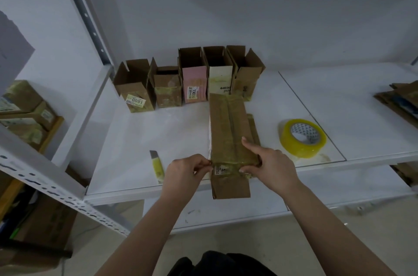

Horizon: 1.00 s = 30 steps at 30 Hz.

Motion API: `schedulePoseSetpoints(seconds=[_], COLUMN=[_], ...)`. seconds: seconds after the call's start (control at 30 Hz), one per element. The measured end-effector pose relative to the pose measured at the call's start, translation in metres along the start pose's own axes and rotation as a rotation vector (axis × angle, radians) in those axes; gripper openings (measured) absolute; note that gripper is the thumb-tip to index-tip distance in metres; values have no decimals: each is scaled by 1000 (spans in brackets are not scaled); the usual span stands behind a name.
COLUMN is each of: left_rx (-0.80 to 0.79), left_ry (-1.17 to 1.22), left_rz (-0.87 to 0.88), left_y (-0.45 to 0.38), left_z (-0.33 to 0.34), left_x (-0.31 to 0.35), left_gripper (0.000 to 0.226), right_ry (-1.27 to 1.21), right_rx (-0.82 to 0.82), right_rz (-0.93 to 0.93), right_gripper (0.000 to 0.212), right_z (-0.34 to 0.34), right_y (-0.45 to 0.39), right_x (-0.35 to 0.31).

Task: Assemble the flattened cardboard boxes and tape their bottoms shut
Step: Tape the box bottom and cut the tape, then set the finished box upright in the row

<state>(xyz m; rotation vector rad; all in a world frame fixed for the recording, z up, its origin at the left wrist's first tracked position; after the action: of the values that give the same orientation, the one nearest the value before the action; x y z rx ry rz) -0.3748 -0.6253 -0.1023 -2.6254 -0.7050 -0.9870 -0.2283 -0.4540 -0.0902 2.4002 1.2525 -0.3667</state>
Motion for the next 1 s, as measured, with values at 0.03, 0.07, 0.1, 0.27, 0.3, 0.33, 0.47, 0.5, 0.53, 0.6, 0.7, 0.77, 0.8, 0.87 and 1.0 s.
schedulePoseSetpoints(seconds=[0.03,0.07,0.1,0.27,0.3,0.33,0.47,0.5,0.53,0.6,0.7,0.77,0.8,0.87,1.0], left_rx=[-35,-71,-104,-271,-288,-297,-303,-298,-288,-276,-342,-350,-322,-281,-312], left_ry=[-15,-30,-48,-143,-147,-146,-126,-124,-122,-118,-81,-66,-63,-55,-39], left_rz=[-9,-22,-36,-67,-65,-61,20,40,55,70,87,92,88,71,40], left_y=[-4,-8,-13,-35,-37,-37,-26,-21,-18,-13,-11,-12,-14,-19,-24], left_z=[-4,-7,-12,-26,-26,-26,-22,-22,-21,-22,-24,-27,-29,-32,-26], left_x=[1,2,3,5,5,4,2,1,1,0,-3,-7,-9,-11,-2], left_gripper=[9,11,13,25,25,25,17,17,16,16,22,19,15,12,17], right_ry=[-10,-22,-38,-41,-37,-42,-73,-78,-83,-89,-93,-97,-96,-88,-70], right_rx=[-3,-4,-6,-13,-8,2,19,19,21,23,28,27,23,20,22], right_rz=[0,0,2,3,4,5,15,15,15,19,18,19,21,24,19], right_gripper=[78,78,78,78,78,77,76,76,76,76,77,77,77,78,77], right_z=[0,0,0,-1,-1,0,1,1,1,2,4,3,3,1,1], right_y=[0,0,0,-2,-2,-2,-1,-1,-1,0,0,0,0,0,1], right_x=[0,0,0,2,2,3,2,1,1,1,1,1,1,-1,-2])
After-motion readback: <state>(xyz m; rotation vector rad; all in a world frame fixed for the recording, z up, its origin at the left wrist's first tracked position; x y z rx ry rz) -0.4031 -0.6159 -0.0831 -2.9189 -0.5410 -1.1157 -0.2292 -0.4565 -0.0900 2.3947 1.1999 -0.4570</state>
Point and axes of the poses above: each hand's wrist, its own y-axis away from the middle knuckle, its own z-axis out of the palm, x = y × z, the point moved 2 cm from there along -y, towards the middle knuckle, and after that the axes turned 14 degrees about -x, right-handed, at the moved point
